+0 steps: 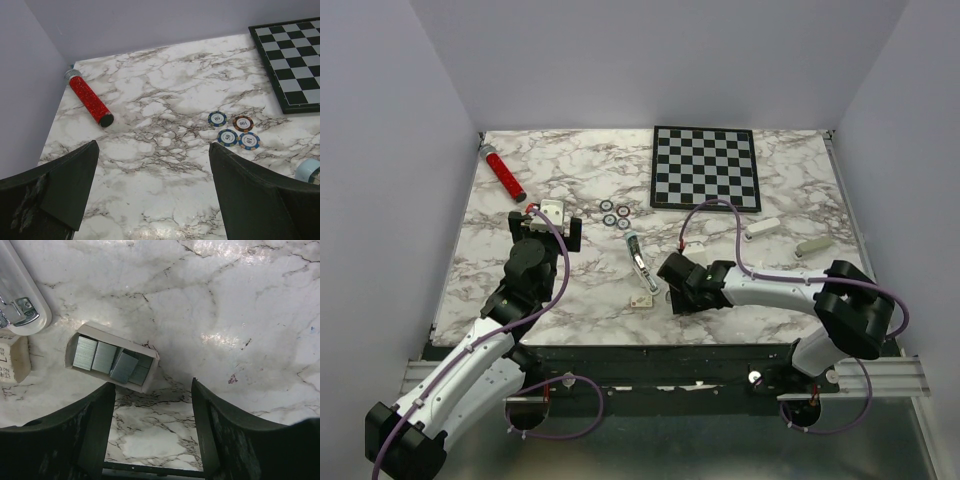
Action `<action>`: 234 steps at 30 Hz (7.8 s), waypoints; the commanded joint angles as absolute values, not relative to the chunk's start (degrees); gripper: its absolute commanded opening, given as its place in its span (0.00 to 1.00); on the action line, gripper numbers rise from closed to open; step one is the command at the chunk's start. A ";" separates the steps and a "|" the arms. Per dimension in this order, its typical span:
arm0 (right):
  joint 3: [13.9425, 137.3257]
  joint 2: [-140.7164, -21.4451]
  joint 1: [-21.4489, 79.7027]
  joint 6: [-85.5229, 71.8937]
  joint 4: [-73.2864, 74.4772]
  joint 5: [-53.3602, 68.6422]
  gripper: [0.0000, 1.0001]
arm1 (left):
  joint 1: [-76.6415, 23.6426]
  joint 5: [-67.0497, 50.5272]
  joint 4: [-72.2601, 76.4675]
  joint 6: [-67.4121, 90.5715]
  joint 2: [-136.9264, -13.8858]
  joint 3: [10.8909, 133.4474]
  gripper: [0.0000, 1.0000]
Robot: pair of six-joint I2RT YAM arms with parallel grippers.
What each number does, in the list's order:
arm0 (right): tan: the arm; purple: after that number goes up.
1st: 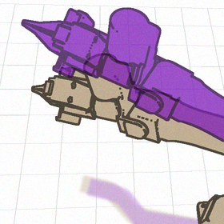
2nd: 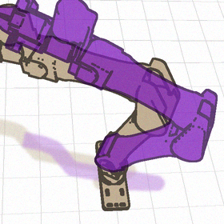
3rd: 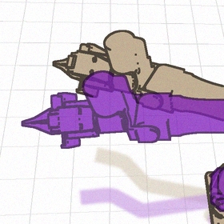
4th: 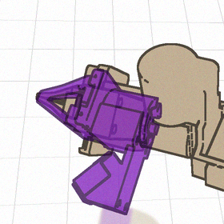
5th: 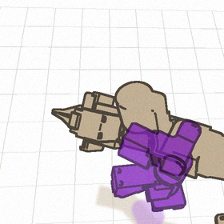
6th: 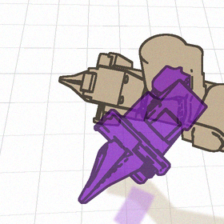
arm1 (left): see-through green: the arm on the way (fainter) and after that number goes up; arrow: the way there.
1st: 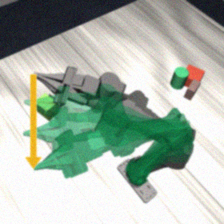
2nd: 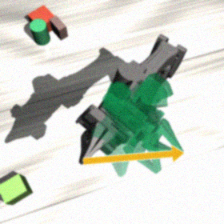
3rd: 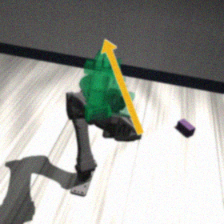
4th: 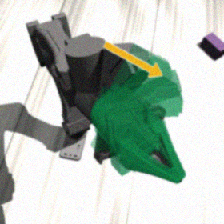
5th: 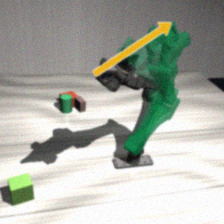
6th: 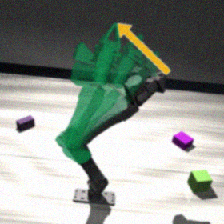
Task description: Load the staples into the stapler
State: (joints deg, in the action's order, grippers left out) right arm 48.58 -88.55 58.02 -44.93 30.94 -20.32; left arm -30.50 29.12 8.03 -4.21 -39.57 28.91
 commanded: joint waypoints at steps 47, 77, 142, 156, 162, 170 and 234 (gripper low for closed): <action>63.63 -98.96 49.40 -15.12 31.99 -9.58 0.30 | -30.94 28.56 9.05 -3.95 -39.37 28.92 0.99; 63.46 -99.67 48.87 -13.27 32.96 -7.73 0.27 | -30.94 28.04 9.32 -4.31 -40.08 29.00 0.99; 71.19 -100.02 52.91 -20.04 20.48 -8.09 0.18 | -30.94 31.82 9.05 -0.18 -39.55 29.79 0.99; 67.68 -103.01 54.05 -20.92 15.73 -8.70 0.18 | -30.94 36.12 7.12 6.94 -39.64 30.76 0.99; 66.45 -102.92 54.14 -21.27 15.82 -10.46 0.18 | -30.94 35.86 7.29 6.68 -39.73 30.59 0.99; 65.48 -102.83 54.23 -21.45 15.73 -10.81 0.17 | -30.94 35.95 7.29 6.50 -39.81 30.59 0.99; 67.77 -103.89 54.75 -21.36 20.57 -15.47 0.45 | -30.94 33.58 6.77 6.24 -39.11 30.67 0.99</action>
